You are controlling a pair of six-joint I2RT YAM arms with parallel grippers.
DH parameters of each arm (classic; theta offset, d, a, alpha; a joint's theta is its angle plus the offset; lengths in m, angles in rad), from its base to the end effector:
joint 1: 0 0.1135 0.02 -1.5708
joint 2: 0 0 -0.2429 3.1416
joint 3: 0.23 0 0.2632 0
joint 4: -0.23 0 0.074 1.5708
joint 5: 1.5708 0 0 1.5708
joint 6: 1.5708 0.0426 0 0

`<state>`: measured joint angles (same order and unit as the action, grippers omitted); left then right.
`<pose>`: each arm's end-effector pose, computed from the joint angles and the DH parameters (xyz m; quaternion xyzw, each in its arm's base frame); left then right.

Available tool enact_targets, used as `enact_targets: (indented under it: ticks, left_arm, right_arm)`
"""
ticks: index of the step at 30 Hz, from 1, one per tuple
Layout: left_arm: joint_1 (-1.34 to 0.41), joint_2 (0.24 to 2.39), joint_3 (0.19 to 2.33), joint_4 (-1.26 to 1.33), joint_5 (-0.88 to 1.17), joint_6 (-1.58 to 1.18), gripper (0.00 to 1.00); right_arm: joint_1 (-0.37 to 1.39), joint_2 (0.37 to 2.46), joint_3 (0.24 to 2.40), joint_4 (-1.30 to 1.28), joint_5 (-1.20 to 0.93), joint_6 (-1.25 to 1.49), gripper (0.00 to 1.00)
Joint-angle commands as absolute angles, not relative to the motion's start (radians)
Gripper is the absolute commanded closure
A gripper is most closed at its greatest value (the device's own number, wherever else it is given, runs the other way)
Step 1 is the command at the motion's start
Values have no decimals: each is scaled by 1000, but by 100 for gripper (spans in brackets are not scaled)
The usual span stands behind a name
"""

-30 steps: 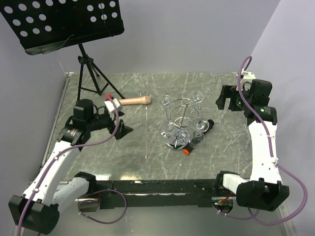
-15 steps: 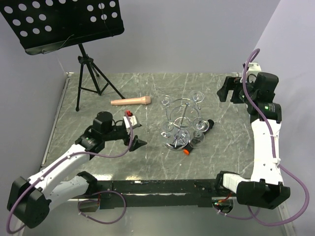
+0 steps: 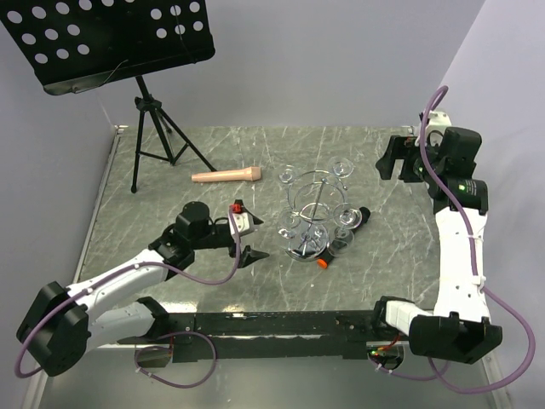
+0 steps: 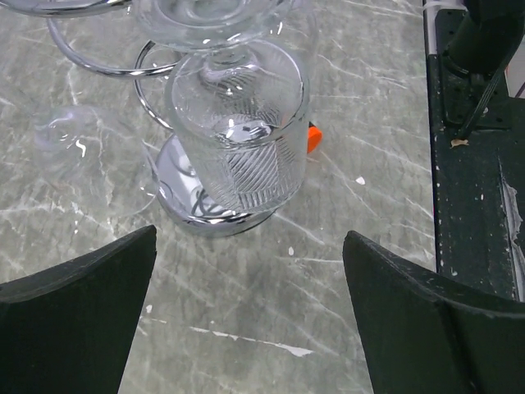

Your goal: Take the wine glass off the wine glass rack

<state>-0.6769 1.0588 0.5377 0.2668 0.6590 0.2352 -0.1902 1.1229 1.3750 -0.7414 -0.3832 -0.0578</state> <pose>0.1843 -0.1815 0.2226 0.5074 0.5848 -0.3765 0.5087 0.2467 -0.0313 0.4011 -0.0421 0.8463 0.0995 0.5217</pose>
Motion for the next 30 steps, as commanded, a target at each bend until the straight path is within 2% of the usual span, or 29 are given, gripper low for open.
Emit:
enact_targets:
  ticks: [1, 9, 18, 24, 30]
  left_arm:
    - [-692, 1080, 525, 409, 678, 204, 0]
    - [-727, 1143, 497, 529, 672, 193, 0]
    - [-744, 1207, 483, 601, 655, 17, 0]
    - [-762, 1218, 465, 673, 615, 8, 0]
    - [-796, 1287, 486, 755, 457, -54, 0]
  right_arm:
    - [-192, 1066, 1396, -750, -362, -80, 3]
    - [-190, 1039, 1350, -756, -361, -80, 3]
    - [-192, 1057, 1368, -770, -373, -95, 3]
    - [-192, 1063, 1384, -785, -371, -103, 3]
    - [-192, 1063, 1376, -782, -380, -107, 3]
